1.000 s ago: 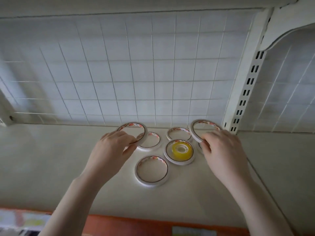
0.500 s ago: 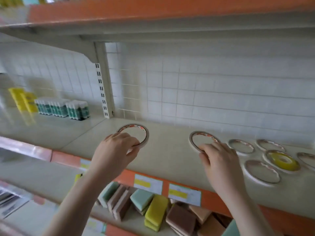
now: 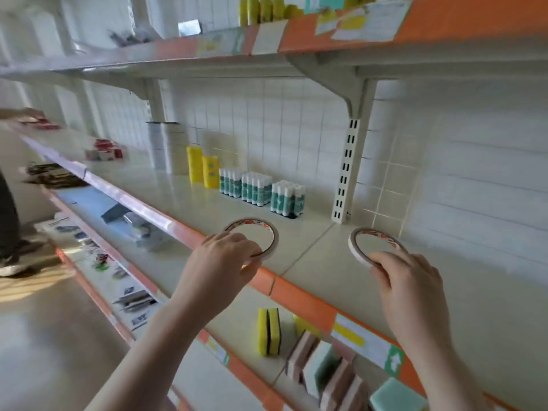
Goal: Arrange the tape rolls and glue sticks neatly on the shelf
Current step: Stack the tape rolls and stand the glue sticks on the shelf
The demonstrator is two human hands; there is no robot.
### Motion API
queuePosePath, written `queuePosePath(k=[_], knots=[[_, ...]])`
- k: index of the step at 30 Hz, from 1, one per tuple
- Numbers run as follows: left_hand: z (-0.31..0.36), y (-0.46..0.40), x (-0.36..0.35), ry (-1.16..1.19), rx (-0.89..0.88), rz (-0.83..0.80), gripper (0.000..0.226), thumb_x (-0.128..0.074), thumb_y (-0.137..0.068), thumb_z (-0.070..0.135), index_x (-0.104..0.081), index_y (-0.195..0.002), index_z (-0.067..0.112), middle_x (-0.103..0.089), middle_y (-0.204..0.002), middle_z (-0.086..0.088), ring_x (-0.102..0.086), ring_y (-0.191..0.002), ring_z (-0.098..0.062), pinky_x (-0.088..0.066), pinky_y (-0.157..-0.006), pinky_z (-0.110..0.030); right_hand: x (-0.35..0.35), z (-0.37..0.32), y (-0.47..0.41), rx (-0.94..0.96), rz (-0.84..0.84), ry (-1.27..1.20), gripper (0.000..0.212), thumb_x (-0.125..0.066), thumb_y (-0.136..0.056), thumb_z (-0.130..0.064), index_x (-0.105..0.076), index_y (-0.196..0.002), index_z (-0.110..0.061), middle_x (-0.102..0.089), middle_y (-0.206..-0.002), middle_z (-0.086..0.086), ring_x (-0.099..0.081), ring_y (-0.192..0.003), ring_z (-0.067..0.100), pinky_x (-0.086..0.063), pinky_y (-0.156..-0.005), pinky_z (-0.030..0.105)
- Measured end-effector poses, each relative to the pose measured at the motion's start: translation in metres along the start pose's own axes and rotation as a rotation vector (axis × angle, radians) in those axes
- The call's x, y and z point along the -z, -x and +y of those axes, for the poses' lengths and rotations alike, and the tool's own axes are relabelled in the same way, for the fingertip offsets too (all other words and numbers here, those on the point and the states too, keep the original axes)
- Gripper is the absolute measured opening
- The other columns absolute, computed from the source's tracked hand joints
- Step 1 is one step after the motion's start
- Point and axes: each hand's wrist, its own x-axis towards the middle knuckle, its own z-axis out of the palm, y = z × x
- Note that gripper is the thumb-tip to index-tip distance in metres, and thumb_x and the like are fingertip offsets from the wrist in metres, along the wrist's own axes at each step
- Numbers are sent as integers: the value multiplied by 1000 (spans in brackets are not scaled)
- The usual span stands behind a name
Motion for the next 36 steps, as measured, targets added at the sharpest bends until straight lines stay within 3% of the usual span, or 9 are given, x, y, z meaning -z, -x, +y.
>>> queuePosePath(k=[8, 13, 15, 24, 27, 31, 36], knots=[[-159, -53, -5, -55, 21, -4, 20, -53, -79, 32, -68, -75, 20, -61, -68, 5, -61, -63, -20, -52, -55, -35, -135, -86, -77, 35, -37, -79, 17, -77, -69, 0, -70, -82, -9, -66, -76, 8, -61, -73, 35, -47, -64, 41], [-252, -87, -2, -83, 42, 15, 14, -57, -77, 30, -69, -76, 21, -61, -68, 6, -61, -66, -21, -52, -53, -35, -201, -144, -136, 99, -11, -86, 4, -63, -79, -13, -66, -77, -12, -63, -72, 6, -58, -70, 33, -45, -62, 37], [-285, -95, -2, -75, 55, 18, 15, -57, -77, 30, -69, -75, 21, -60, -67, 6, -61, -65, -21, -52, -53, -35, -224, -167, -152, 108, -21, -97, 2, -67, -79, -9, -67, -78, -10, -63, -72, 8, -59, -71, 35, -46, -63, 39], [-465, -128, 7, -56, 6, 45, 19, -54, -78, 32, -69, -77, 21, -63, -72, 6, -62, -70, -23, -52, -55, -38, -336, -293, -214, 116, -13, -37, 15, -57, -77, -19, -70, -78, -11, -69, -79, 9, -62, -73, 36, -49, -62, 40], [-532, -138, 24, -65, -38, 34, 6, -67, -80, 24, -69, -76, 19, -63, -71, 5, -62, -69, -23, -48, -50, -34, -372, -344, -231, 111, -1, 1, 15, -57, -77, -21, -69, -75, -12, -67, -75, 9, -63, -73, 35, -48, -62, 39], [-611, -156, 44, -79, -110, 18, 11, -65, -83, 23, -70, -77, 15, -64, -72, 2, -62, -69, -24, -51, -51, -37, -407, -400, -257, 75, -6, 24, 3, -65, -76, -13, -68, -75, -13, -66, -74, 9, -60, -70, 35, -46, -62, 39], [-678, -184, 52, -49, -185, 56, 12, -63, -80, 26, -70, -76, 17, -63, -69, 3, -62, -65, -25, -50, -48, -36, -441, -441, -298, 40, -60, 34, 8, -71, -76, -5, -70, -82, -11, -67, -79, 10, -58, -76, 36, -42, -67, 37]])
